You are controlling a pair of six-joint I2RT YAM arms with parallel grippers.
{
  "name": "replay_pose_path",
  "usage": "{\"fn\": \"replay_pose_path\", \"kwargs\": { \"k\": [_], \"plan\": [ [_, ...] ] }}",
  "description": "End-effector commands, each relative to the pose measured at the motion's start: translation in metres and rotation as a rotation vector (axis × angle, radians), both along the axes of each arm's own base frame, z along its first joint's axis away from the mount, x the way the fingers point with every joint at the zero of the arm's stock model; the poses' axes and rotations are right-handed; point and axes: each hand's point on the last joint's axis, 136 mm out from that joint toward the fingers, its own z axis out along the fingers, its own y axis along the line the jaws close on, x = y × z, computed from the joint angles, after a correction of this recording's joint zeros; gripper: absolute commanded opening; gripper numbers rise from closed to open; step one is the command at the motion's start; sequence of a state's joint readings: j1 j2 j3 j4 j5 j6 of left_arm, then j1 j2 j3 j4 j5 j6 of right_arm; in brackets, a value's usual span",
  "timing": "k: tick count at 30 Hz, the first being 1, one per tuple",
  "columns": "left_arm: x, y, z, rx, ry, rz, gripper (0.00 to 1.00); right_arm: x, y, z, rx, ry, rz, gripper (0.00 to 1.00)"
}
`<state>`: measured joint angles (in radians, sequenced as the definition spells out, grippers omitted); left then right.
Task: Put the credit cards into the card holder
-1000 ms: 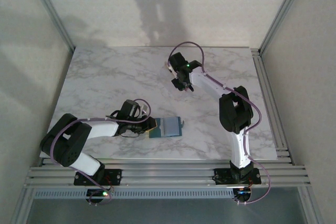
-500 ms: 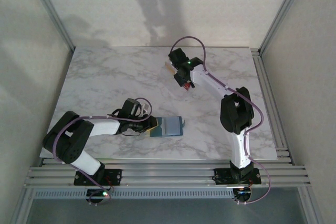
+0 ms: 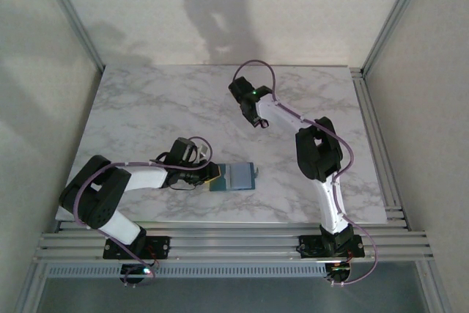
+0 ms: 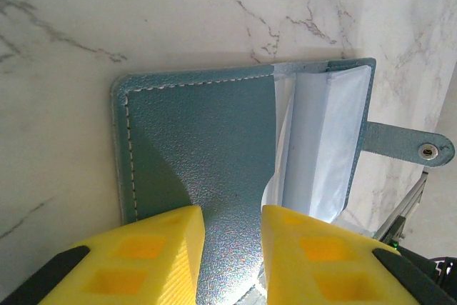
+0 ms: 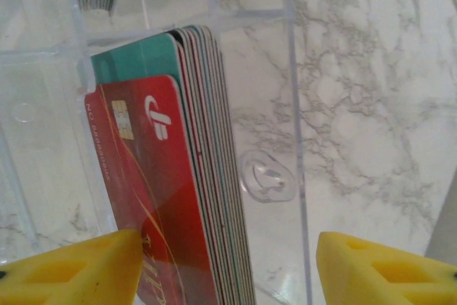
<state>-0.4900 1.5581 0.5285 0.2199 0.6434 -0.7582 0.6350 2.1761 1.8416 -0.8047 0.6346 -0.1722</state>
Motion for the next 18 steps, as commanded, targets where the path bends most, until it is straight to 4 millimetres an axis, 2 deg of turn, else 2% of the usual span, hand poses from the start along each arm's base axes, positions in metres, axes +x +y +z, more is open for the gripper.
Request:
{"fn": "replay_pose_path", "kwargs": {
  "k": [1, 4, 12, 15, 18],
  "plan": [
    [-0.0181, 0.0121, -0.0235, 0.079, 0.068, -0.005, 0.28, 0.0051, -0.0057, 0.0292, -0.070, -0.093, -0.013, 0.65],
    [-0.0208, 0.0143, -0.0244, 0.083, 0.069, -0.003, 0.28, 0.0062, -0.0057, 0.0299, -0.086, -0.102, -0.008, 0.62],
    [-0.0220, 0.0162, -0.0238, 0.083, 0.061, 0.005, 0.28, 0.0034, -0.0026, 0.0322, -0.108, -0.117, 0.004, 0.43],
    [-0.0222, 0.0163, -0.0256, 0.090, 0.065, -0.001, 0.28, 0.0013, -0.0033, 0.0309, -0.114, -0.113, 0.005, 0.32],
    [-0.0237, 0.0171, -0.0261, 0.093, 0.069, -0.002, 0.28, -0.0003, -0.0014, 0.0295, -0.114, -0.108, 0.013, 0.28]
  ]
}}
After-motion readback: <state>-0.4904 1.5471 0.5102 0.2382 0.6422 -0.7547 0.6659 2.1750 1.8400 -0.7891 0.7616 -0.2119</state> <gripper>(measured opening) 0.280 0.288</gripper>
